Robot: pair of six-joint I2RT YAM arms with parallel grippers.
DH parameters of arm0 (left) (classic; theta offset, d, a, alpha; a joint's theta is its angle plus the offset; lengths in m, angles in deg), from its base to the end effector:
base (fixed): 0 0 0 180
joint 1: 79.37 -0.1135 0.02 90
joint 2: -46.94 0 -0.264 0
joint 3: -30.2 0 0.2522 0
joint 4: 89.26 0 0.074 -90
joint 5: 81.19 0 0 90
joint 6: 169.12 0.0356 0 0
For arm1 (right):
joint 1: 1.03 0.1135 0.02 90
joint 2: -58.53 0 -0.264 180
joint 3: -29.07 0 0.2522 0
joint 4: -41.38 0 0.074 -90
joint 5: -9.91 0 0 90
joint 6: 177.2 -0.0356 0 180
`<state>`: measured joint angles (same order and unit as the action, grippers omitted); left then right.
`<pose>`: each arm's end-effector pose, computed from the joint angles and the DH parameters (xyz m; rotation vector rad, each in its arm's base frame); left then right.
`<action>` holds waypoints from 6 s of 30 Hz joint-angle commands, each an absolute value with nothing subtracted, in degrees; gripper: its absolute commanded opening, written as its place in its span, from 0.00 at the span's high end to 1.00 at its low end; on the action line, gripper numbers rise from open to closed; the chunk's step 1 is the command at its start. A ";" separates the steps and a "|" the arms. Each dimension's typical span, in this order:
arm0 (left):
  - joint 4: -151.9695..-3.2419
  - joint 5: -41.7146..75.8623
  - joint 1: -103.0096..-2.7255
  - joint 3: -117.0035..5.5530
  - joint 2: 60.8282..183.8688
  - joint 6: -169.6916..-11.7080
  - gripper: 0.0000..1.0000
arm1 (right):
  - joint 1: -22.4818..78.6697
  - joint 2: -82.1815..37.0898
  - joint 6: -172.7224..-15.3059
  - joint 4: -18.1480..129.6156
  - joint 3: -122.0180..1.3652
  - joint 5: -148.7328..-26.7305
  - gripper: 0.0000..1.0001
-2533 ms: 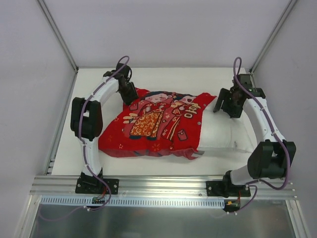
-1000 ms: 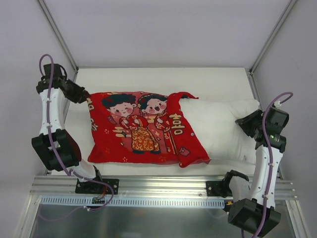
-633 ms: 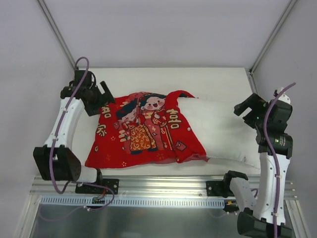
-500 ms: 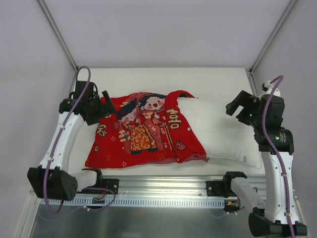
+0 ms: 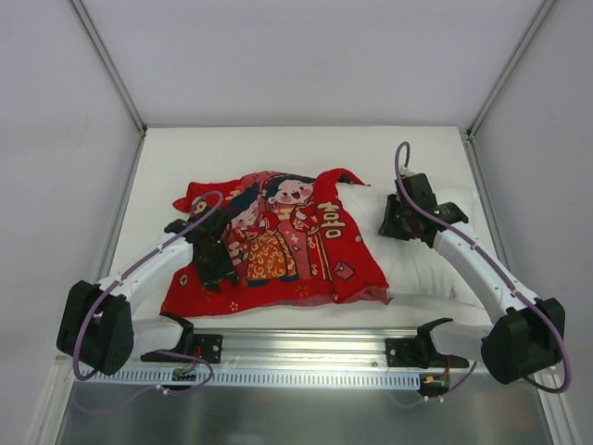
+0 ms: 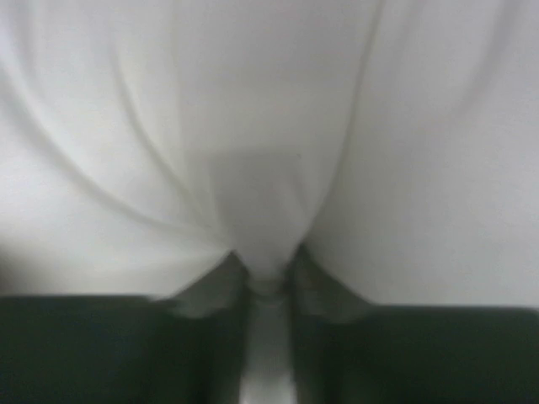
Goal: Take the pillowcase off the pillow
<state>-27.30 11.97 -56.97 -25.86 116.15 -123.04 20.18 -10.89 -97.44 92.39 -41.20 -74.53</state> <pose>0.1842 -0.0780 0.1971 -0.5387 2.8915 -0.2781 0.2338 0.0870 0.2804 -0.1908 2.4372 0.1258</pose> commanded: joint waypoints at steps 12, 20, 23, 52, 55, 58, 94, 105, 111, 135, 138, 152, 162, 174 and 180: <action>-29.36 8.72 -76.17 -35.05 114.54 -113.93 1.00 | 3.74 -4.92 -101.70 88.71 -47.79 -82.28 0.99; -26.29 14.70 -90.26 -45.33 112.60 -107.52 1.00 | -0.77 -4.66 -102.05 89.94 -46.05 -85.97 0.99; -26.20 20.15 -86.87 -44.65 110.93 -104.70 1.00 | -0.77 -4.31 -102.93 88.80 -44.90 -87.56 0.99; -40.51 -3.93 -22.15 -35.50 129.64 -109.89 0.03 | -0.77 -3.34 -103.29 88.54 -42.79 -90.55 0.99; -42.10 -6.74 -22.15 -35.06 132.02 -110.41 0.46 | -0.77 -3.25 -103.02 88.80 -42.79 -90.37 0.99; -42.02 -8.33 -22.76 -34.97 132.90 -109.62 1.00 | -0.77 -3.34 -102.93 88.80 -42.79 -90.20 0.99; -24.62 13.74 -100.89 -75.22 114.96 -113.73 1.00 | -23.00 4.92 -105.92 96.80 -55.80 -88.27 0.99; -26.63 19.88 -104.42 -67.07 117.25 -116.05 1.00 | -17.75 6.77 -101.89 94.24 -47.36 -98.12 0.99; -27.34 15.60 -93.19 -66.96 117.00 -107.51 0.17 | -3.59 5.54 -96.25 98.99 -50.51 -85.56 0.18; -42.71 22.70 -52.56 -56.60 142.65 -106.37 0.10 | 47.13 -26.19 -98.18 102.79 -64.16 -59.34 0.04; -44.21 24.89 -52.65 -56.51 145.90 -106.63 0.17 | 47.04 -27.95 -99.33 99.09 -60.72 -61.28 0.07; -44.83 22.52 -65.46 -55.36 139.16 -109.79 1.00 | 36.24 -10.12 -100.04 101.89 -52.28 -51.26 0.99; -43.25 29.26 -76.22 -64.94 136.23 -108.74 1.00 | 33.86 -3.16 -99.33 104.54 -53.78 -53.81 0.99; -40.26 16.65 -54.50 -57.74 143.25 -99.60 0.01 | 33.86 -4.92 -99.77 102.95 -53.51 -55.57 0.99; -38.76 11.01 -49.93 -59.84 151.95 -101.26 0.01 | 33.86 -5.19 -100.12 102.69 -53.25 -56.54 0.99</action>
